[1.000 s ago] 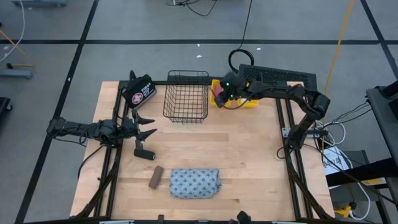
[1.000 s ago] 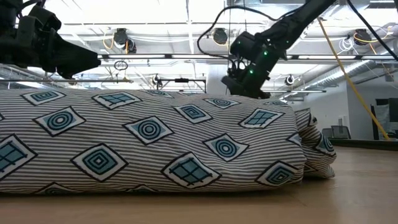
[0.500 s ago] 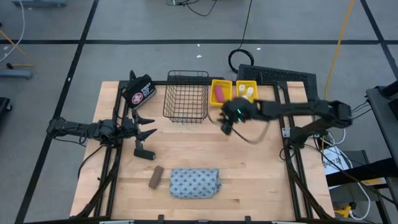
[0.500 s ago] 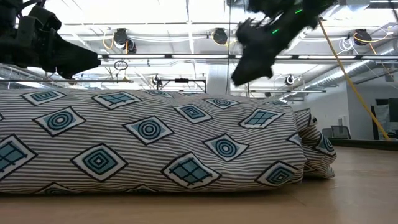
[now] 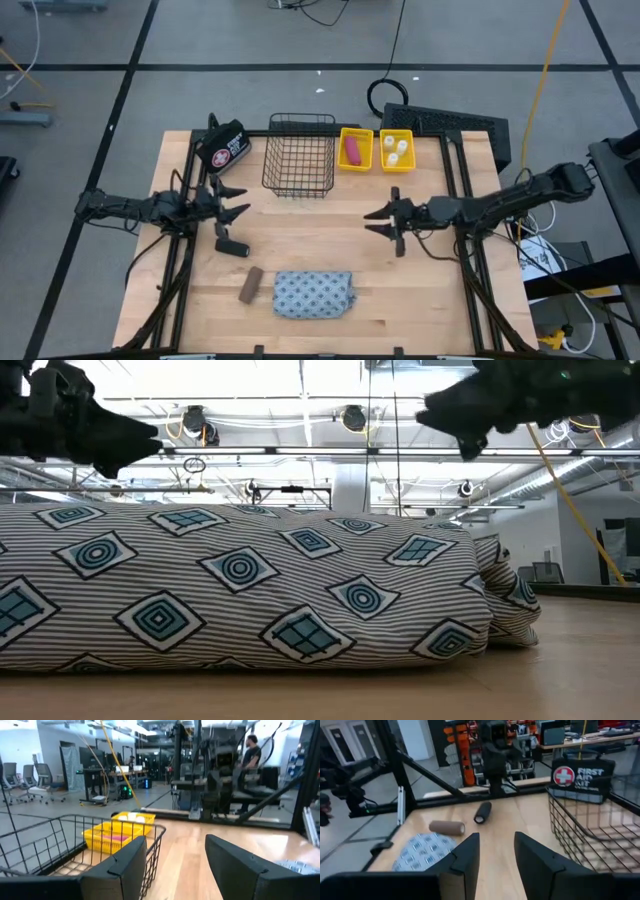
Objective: Pick & Place Medicine items
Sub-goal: Put the black bandage into the left yellow basket
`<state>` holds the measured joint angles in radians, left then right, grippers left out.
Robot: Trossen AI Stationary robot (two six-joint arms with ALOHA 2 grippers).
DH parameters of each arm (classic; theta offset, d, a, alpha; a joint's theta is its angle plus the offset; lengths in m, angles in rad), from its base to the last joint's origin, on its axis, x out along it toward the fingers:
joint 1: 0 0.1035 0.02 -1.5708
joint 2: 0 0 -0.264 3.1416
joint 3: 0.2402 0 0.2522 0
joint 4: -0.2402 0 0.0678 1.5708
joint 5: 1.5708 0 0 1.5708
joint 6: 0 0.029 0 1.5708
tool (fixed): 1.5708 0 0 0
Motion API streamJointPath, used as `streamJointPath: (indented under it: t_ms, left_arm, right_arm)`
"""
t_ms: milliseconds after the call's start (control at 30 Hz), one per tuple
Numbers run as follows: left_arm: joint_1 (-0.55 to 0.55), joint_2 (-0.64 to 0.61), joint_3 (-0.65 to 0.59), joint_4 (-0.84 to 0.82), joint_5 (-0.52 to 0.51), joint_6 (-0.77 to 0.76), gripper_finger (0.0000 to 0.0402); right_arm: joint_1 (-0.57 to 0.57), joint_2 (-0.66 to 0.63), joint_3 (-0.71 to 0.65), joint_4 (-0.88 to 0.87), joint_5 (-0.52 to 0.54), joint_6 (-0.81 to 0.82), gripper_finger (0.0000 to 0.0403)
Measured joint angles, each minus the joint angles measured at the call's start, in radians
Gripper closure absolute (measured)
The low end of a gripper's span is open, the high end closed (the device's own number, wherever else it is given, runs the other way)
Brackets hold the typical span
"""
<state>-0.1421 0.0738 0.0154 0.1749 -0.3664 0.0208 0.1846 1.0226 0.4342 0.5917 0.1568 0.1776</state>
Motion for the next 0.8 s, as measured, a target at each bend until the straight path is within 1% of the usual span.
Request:
streamJointPath:
  t_ms: [67,133,300,467,567,633,667,733,800]
  left_arm:
    - [0.000,0.000,0.000,0.020,0.001,-0.015,0.0188]
    - [0.000,0.000,0.000,0.046,0.001,-0.075,0.0188]
    - [0.000,0.000,0.000,0.128,0.005,-0.318,0.0188]
    - [0.000,0.000,0.000,0.102,0.002,-0.367,0.0188]
    - [0.000,0.012,0.008,0.082,0.034,-0.443,0.0188]
    - [-0.007,0.033,0.066,-0.026,0.090,-0.438,0.0188]
    - [-0.016,0.054,0.115,-0.126,0.096,-0.447,0.0188]
    - [-0.039,0.126,0.216,-0.361,0.066,-0.507,0.0188]
    - [-0.068,0.234,0.317,-0.575,0.058,-0.571,0.0188]
  right_arm:
    - [-0.006,-0.026,-0.024,0.000,0.003,-0.004,0.0296]
    - [-0.008,-0.051,-0.045,0.004,0.004,-0.007,0.0298]
    - [-0.008,-0.084,-0.089,0.001,0.004,-0.007,0.0303]
    - [-0.008,-0.096,-0.114,0.005,0.007,-0.025,0.0303]
    - [-0.008,-0.096,-0.124,0.014,0.007,-0.029,0.0303]
    - [-0.008,-0.096,-0.130,0.019,0.007,-0.029,0.0303]
    - [-0.008,-0.096,-0.132,0.020,0.007,-0.029,0.0303]
    - [-0.008,-0.096,-0.133,0.018,0.007,-0.029,0.0303]
    - [-0.008,-0.096,-0.133,0.021,0.007,-0.029,0.0303]
